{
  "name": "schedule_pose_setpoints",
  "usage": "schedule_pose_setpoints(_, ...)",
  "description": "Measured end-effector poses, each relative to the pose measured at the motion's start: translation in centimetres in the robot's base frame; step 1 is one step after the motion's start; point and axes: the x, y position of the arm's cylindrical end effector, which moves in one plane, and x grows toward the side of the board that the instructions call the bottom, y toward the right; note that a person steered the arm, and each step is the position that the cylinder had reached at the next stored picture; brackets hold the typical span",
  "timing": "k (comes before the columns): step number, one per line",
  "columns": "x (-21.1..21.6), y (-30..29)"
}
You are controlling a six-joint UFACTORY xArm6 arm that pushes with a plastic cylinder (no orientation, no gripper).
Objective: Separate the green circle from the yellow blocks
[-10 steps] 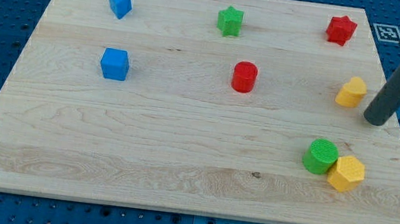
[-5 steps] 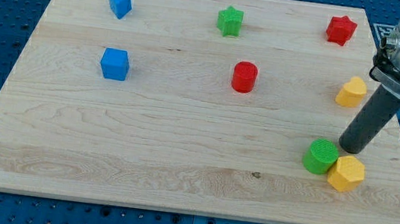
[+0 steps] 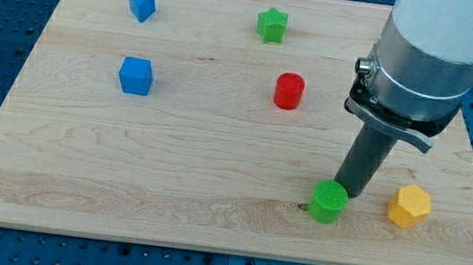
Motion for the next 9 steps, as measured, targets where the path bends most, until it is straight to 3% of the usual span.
schedule_pose_setpoints(2,3.0,2.3)
schedule_pose_setpoints(3,5.2,-1.3)
schedule_pose_setpoints(4,5.0,-8.9)
schedule_pose_setpoints(5,5.2,-9.6)
schedule_pose_setpoints(7,6.2,1.6)
schedule_pose_setpoints(8,3.7,1.3)
schedule_pose_setpoints(9,1.9,-2.6)
